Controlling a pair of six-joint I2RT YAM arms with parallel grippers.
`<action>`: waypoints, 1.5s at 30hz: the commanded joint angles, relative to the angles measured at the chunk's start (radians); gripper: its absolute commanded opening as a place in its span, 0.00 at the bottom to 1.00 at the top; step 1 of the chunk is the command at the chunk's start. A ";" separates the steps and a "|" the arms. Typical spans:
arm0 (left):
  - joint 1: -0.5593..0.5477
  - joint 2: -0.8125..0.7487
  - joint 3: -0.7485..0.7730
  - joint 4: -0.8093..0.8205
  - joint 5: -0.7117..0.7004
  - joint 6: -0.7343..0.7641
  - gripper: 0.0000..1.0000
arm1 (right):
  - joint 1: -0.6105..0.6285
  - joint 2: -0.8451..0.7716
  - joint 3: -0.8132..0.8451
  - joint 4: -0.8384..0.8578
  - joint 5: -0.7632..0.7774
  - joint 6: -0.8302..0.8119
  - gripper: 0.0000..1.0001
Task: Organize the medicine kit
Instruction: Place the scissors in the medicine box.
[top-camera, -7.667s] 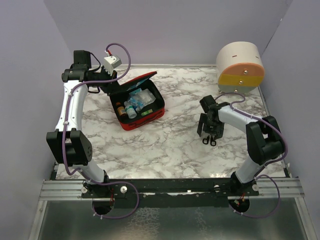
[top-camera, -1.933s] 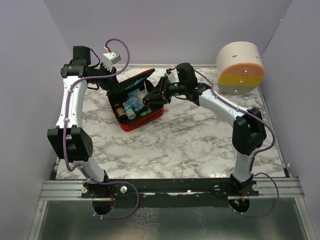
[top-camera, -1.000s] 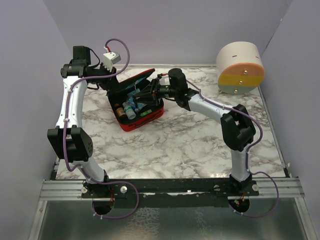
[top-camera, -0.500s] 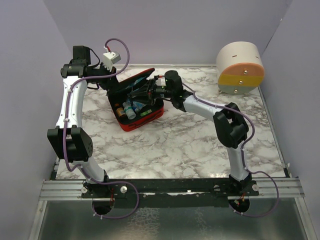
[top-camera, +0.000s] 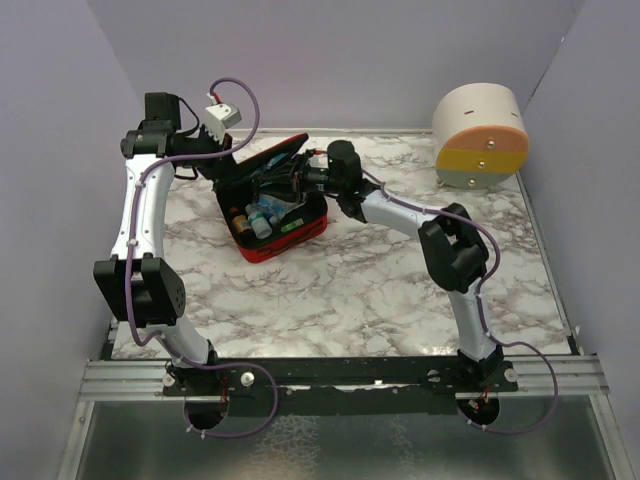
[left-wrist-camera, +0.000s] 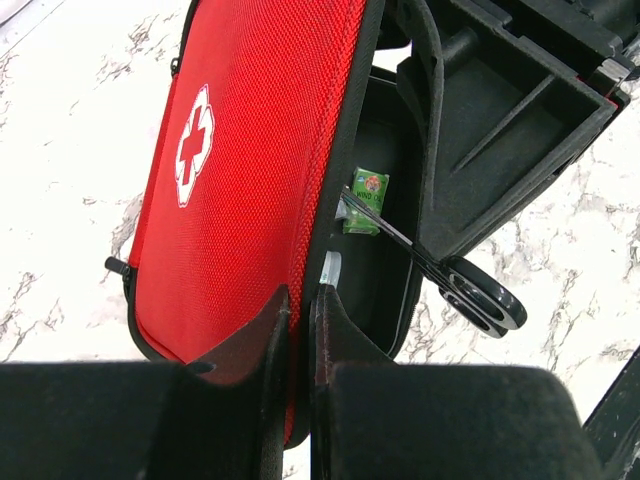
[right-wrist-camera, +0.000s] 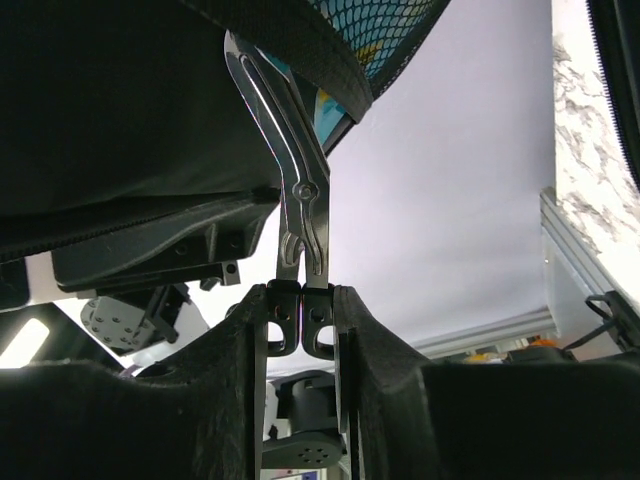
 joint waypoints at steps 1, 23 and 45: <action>0.008 -0.023 -0.023 -0.023 -0.030 0.010 0.00 | 0.008 0.019 0.038 0.143 0.067 0.071 0.01; 0.006 -0.030 -0.019 -0.024 -0.017 0.005 0.00 | 0.007 0.084 -0.023 0.416 0.261 0.279 0.01; 0.005 -0.012 0.027 -0.067 -0.016 0.020 0.00 | 0.008 0.228 0.115 0.478 0.310 0.305 0.01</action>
